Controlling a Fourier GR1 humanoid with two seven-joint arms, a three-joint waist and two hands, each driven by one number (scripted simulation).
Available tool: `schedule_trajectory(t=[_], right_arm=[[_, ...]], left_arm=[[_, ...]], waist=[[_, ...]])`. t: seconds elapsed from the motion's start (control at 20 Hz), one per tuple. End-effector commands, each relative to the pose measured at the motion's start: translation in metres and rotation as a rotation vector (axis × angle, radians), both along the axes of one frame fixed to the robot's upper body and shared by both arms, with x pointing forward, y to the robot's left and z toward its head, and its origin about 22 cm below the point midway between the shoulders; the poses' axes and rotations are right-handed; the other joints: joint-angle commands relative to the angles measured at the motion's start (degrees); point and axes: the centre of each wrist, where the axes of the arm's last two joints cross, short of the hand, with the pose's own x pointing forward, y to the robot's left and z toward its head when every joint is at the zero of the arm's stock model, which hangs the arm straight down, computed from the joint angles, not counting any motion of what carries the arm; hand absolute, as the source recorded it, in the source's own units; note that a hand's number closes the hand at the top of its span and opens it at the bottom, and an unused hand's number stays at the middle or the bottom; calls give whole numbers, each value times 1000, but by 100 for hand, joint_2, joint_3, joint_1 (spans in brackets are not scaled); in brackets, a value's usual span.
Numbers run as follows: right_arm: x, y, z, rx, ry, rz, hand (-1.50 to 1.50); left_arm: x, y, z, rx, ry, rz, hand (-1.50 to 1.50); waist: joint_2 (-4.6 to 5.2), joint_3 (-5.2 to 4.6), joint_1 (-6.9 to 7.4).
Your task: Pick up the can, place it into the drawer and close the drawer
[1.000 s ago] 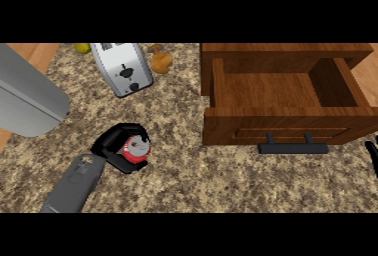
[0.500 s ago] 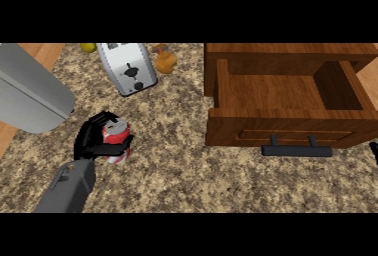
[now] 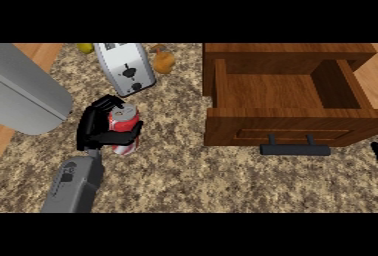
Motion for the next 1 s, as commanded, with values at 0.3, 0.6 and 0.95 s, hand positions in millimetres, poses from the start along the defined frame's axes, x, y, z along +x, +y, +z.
schedule_trajectory(t=[0.3,0.6,0.95], right_arm=[[7,-11,4,-22,-12,-7,-150],[-8,-5,9,-9,-9,1,-150],[-3,0,10,-9,-12,-1,-150]], left_arm=[[22,-61,102,38,-77,-69,150],[22,-127,135,77,-80,-124,150],[42,-162,190,106,-134,-132,150]], waist=[[28,-5,-63],[26,-4,-130],[32,-5,-125]])
